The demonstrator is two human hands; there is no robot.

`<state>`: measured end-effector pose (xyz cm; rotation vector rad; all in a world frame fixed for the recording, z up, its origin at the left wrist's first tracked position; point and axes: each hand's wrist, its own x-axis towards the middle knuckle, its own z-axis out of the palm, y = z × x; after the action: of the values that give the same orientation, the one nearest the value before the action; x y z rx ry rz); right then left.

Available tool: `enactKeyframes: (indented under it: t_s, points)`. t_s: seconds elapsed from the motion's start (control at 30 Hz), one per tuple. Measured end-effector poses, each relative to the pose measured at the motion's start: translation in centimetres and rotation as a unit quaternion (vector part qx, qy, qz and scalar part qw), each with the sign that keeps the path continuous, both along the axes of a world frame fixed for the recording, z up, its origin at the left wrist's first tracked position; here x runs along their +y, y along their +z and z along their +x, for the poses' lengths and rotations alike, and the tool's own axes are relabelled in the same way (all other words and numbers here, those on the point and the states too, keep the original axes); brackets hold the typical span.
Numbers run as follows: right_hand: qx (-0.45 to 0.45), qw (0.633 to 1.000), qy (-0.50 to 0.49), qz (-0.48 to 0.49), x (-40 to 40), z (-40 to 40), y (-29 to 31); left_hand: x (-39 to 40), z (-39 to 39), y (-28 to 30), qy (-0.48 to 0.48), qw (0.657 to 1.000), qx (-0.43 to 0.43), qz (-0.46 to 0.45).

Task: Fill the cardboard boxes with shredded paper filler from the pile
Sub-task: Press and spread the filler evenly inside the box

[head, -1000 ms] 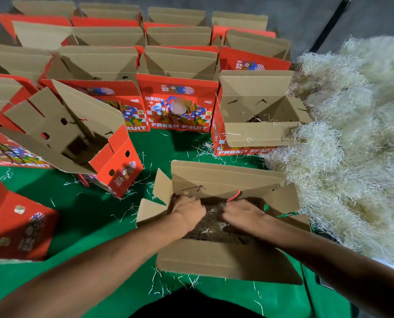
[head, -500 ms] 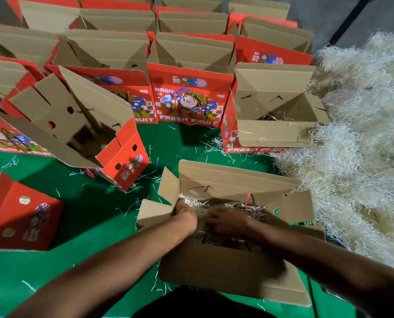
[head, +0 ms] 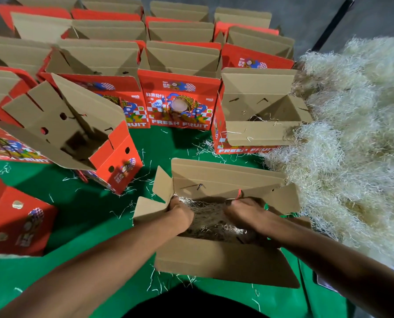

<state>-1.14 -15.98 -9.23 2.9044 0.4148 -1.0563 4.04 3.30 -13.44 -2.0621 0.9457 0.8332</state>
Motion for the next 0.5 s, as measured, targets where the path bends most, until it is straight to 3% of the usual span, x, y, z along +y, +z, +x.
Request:
enactKeyframes:
  t_s: [0.13, 0.23, 0.5]
  points:
    - [0.006, 0.995, 0.059, -0.08, 0.8, -0.5, -0.8, -1.1, -0.7, 2.7, -0.044, 0.984, -0.012, -0.174]
    - [-0.002, 0.988, 0.074, -0.134, 0.8, -1.3, -2.4, -2.8, -1.1, 2.8, -0.084, 0.961, 0.035, -0.262]
    - [0.009, 0.997, 0.02, -0.073, -0.5, -0.6, -3.5, -4.8, -1.4, 0.9, -0.134, 0.976, 0.078, -0.154]
